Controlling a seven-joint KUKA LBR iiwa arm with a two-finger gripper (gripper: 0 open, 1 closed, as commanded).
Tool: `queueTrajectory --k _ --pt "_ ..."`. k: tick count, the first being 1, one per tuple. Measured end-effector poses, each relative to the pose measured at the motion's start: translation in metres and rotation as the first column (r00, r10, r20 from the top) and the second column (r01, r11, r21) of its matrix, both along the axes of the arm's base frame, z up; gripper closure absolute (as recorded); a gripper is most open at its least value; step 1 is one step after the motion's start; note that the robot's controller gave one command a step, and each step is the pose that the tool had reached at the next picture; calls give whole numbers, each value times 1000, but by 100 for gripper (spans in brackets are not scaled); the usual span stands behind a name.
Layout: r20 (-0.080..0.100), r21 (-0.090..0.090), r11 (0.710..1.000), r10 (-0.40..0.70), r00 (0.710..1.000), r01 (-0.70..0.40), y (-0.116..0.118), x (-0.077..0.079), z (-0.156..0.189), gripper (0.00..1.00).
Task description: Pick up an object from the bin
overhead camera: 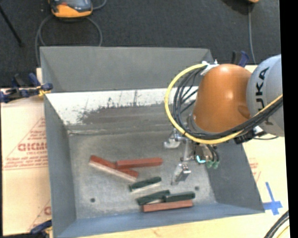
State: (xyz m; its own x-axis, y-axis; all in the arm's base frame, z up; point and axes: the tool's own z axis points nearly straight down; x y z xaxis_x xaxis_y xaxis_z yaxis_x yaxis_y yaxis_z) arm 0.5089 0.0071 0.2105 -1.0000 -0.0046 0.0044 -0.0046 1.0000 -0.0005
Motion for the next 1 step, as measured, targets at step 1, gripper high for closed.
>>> queueTrajectory --k 1 --pt "8 0 1000 0 1000 0 0 2 4 0"
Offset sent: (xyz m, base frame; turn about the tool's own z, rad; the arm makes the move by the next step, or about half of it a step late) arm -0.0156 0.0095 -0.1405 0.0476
